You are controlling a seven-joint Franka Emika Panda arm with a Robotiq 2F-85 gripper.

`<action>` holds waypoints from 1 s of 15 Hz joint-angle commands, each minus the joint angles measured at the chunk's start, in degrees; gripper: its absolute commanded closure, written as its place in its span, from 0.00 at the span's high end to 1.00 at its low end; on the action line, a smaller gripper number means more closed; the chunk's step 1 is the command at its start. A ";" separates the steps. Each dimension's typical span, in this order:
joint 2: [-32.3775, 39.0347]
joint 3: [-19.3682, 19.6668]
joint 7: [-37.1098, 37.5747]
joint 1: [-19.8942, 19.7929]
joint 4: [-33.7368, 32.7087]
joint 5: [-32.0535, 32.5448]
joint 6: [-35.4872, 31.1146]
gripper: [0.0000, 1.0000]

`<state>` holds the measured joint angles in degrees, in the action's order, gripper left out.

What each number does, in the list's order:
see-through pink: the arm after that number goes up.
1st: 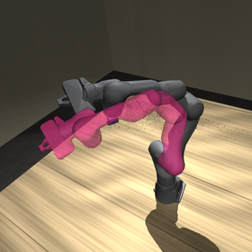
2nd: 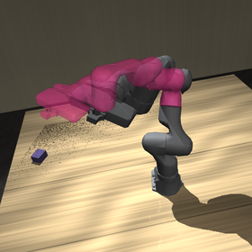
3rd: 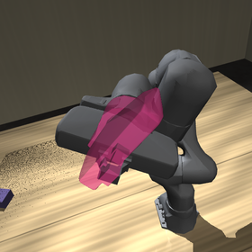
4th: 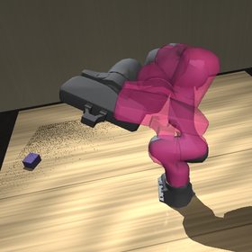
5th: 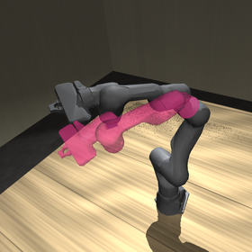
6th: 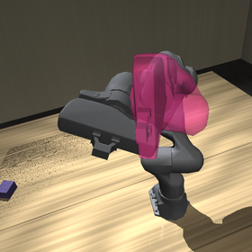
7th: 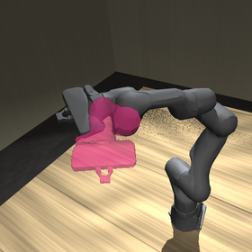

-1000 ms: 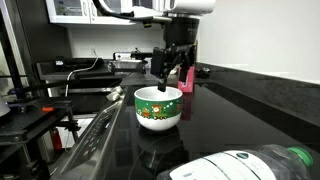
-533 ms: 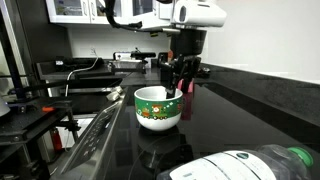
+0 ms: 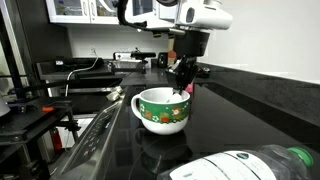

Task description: Move the mug cup to the left

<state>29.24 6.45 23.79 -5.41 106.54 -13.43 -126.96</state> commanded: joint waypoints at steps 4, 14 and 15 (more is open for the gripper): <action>0.70 1.15 0.05 1.41 -2.53 4.28 2.02 0.03; 0.61 -0.69 -2.67 4.76 -9.63 8.97 2.68 0.03; 1.10 -1.19 -3.79 4.47 -10.90 8.39 3.23 0.03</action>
<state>29.64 6.19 23.34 -0.18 99.07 -4.79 -126.71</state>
